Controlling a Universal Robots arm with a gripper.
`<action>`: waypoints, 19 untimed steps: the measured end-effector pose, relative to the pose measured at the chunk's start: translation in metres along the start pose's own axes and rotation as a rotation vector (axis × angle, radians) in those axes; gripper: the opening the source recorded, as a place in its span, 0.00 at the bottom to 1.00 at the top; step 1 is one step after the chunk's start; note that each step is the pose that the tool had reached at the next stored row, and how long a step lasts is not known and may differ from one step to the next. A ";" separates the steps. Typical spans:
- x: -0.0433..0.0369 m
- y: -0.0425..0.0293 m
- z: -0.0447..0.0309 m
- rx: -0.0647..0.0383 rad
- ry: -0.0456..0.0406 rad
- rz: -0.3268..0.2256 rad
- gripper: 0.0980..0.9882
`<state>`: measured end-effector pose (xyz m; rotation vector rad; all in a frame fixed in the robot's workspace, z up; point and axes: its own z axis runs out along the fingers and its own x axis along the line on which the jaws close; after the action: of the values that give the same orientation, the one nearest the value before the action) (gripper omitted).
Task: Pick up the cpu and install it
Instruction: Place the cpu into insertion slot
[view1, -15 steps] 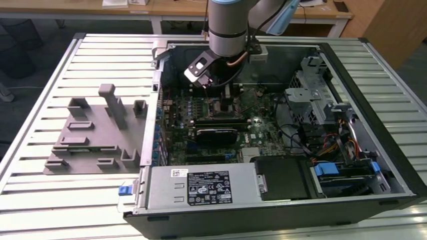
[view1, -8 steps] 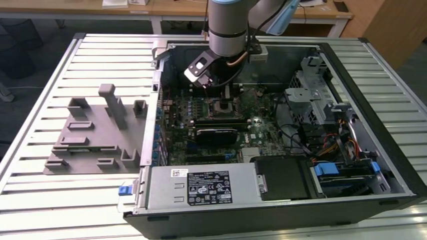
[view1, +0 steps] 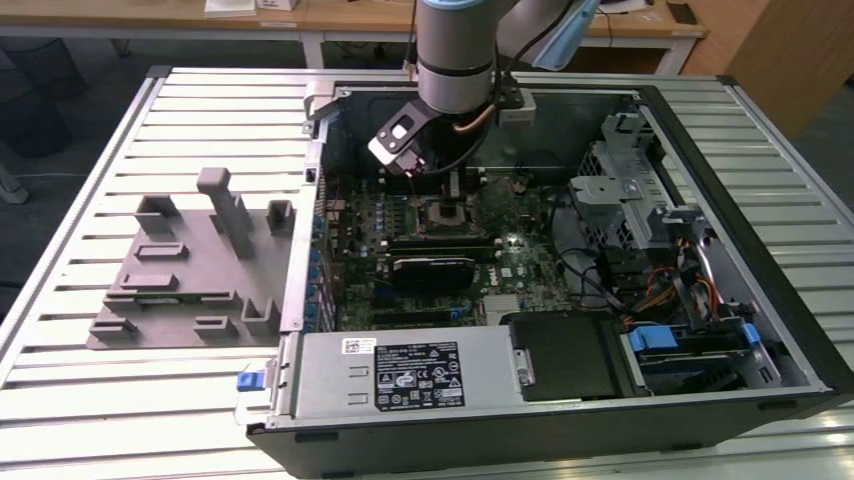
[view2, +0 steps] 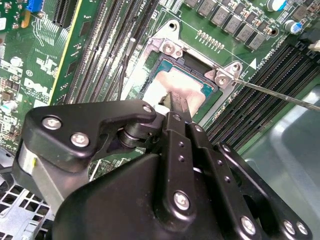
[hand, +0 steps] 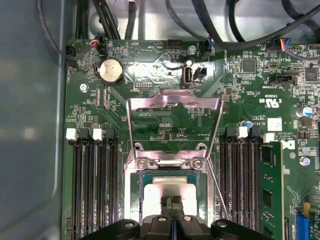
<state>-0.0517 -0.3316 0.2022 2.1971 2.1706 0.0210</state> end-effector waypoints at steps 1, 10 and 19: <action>0.0000 0.0000 0.0006 0.000 -0.0001 0.000 0.01; 0.0000 -0.0002 0.0031 0.000 -0.0004 0.000 0.01; 0.0000 -0.0003 0.0046 0.001 -0.0007 0.000 0.01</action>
<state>-0.0518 -0.3318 0.1976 2.1970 2.1705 0.0197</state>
